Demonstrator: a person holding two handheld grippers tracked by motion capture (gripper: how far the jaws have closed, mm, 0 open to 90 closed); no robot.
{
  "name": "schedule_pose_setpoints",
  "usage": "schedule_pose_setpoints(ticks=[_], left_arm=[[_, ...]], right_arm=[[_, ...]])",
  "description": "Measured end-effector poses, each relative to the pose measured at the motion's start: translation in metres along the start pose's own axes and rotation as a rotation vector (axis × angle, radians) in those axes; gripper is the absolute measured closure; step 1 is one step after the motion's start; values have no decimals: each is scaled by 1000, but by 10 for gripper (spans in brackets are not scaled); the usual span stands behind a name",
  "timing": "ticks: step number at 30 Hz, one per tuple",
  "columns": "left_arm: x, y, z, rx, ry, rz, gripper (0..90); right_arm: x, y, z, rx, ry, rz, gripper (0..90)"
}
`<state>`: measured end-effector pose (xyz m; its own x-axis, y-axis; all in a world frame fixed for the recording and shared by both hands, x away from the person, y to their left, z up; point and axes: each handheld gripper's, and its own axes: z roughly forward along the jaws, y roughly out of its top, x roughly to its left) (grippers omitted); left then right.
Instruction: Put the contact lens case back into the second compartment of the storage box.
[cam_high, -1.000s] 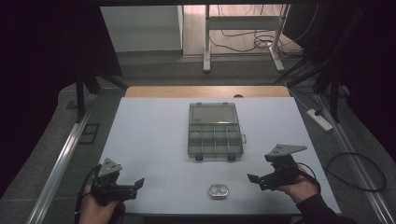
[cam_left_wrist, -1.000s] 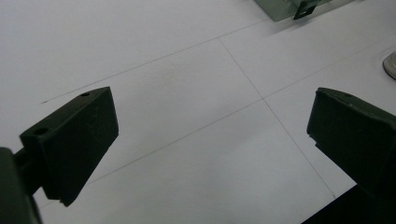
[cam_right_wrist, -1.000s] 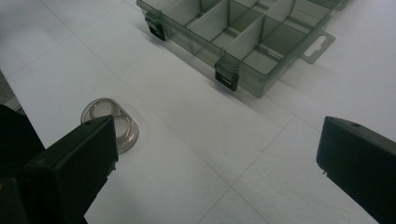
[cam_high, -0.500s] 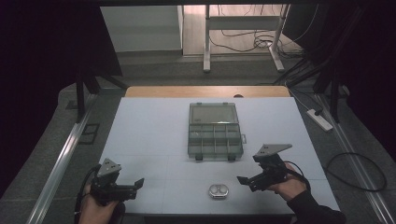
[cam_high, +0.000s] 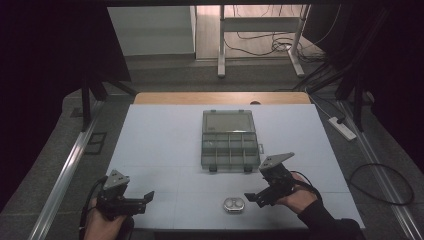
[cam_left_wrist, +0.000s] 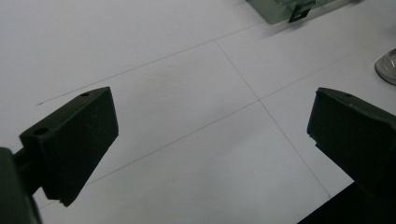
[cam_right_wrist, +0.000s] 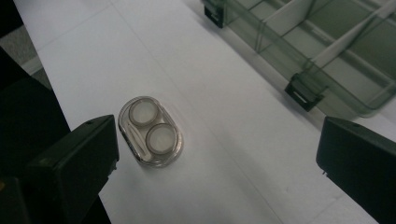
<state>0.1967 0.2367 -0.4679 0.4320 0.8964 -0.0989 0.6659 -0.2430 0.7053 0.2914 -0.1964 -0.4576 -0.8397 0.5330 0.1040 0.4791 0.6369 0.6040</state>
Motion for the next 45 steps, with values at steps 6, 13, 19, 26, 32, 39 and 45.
schedule_pose_setpoints(ticks=[6,13,19,26,32,39,45], left_arm=[[0,0,0,1,-3,-1,21],[0,0,0,2,-3,2,21],[0,0,0,1,-7,1,21],[1,0,0,0,-11,-3,21],[0,0,0,5,-8,6,21],[-1,0,1,11,-9,18,20],[-2,0,1,15,-8,22,20]], right_arm=[[9,7,11,52,6,-35,0],[18,12,25,97,17,-69,0],[24,13,37,133,23,-93,0],[28,12,48,164,23,-111,0],[32,11,59,201,34,-134,0],[33,9,69,226,34,-159,0],[34,7,76,258,38,-183,12]])
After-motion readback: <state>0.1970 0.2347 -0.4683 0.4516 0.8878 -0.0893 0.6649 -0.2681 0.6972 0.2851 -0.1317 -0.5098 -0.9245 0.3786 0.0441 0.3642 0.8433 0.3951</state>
